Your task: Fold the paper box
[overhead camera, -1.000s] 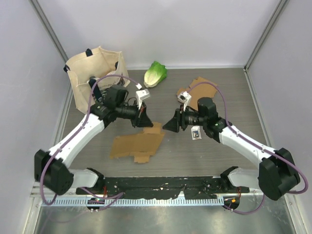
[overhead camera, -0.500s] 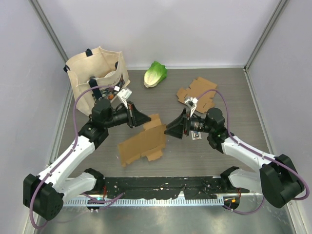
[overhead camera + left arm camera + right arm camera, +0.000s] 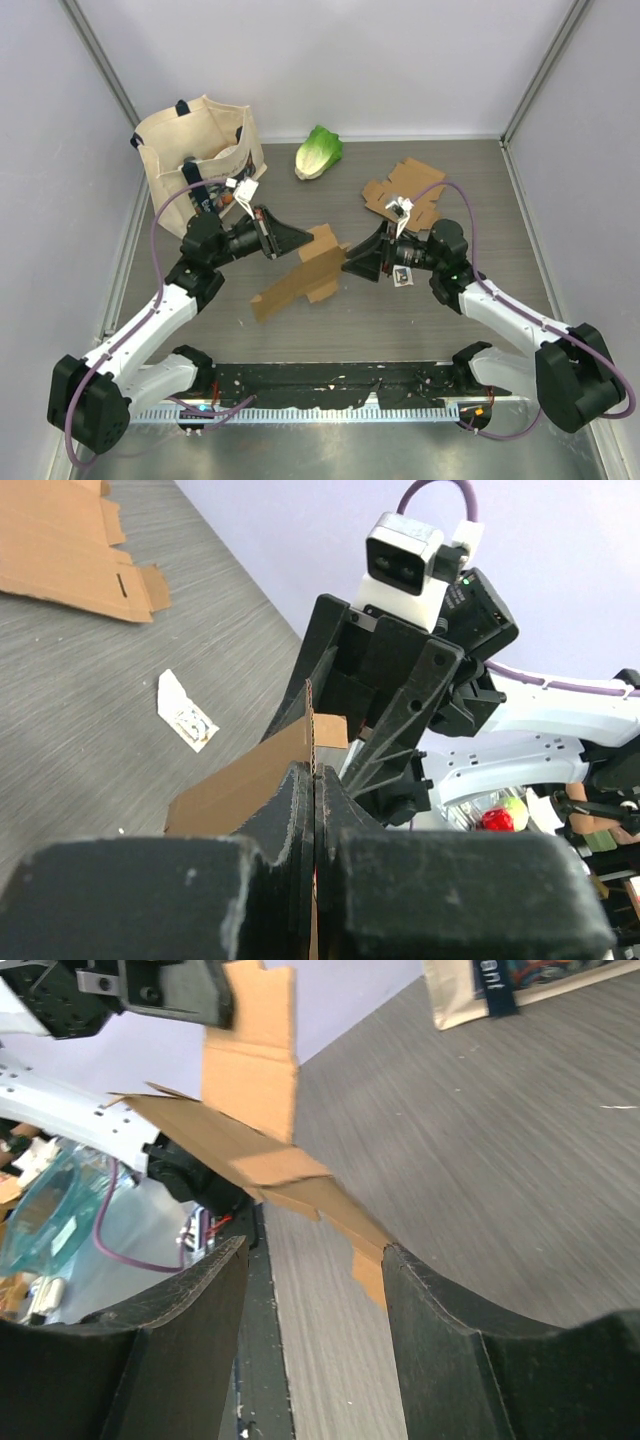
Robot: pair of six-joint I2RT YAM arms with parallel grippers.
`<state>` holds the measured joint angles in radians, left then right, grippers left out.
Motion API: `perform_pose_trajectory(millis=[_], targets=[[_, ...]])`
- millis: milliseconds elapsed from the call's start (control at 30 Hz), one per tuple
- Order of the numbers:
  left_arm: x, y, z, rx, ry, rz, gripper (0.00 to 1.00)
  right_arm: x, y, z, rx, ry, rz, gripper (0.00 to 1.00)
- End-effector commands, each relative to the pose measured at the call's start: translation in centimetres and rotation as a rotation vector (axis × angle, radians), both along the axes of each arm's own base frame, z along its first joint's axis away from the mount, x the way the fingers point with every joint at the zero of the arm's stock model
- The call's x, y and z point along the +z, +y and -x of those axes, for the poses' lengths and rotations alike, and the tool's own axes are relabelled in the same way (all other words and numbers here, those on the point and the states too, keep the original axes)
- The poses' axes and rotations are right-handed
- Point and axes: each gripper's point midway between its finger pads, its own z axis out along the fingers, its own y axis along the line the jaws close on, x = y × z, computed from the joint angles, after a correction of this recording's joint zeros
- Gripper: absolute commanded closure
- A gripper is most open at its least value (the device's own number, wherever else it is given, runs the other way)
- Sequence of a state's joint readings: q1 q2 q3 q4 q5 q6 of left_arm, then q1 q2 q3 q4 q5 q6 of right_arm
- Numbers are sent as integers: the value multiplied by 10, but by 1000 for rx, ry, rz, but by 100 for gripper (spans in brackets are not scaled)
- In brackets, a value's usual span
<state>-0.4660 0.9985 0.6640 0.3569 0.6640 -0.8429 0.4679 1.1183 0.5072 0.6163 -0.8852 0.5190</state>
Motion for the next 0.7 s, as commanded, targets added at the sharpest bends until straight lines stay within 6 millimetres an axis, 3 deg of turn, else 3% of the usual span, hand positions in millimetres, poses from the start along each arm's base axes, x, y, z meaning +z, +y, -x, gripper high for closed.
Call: perform_pose_trajectory(millis=[0, 233, 433, 500, 633, 667], targets=[[33, 1, 9, -30, -75, 88, 100, 11, -16, -17, -77, -75, 44, 39], [37, 3, 12, -31, -66, 112, 100, 27, -15, -1, 20, -111, -26, 39], [39, 3, 11, -25, -53, 148, 100, 40, 12, 25, 154, -111, -70, 45], [39, 3, 10, -16, -56, 149, 100, 42, 15, 23, 133, -108, -87, 52], [35, 10, 8, 40, -89, 104, 100, 32, 13, -1, -4, -88, -50, 82], [25, 13, 7, 63, -71, 70, 100, 28, 13, -6, -29, -76, -36, 86]])
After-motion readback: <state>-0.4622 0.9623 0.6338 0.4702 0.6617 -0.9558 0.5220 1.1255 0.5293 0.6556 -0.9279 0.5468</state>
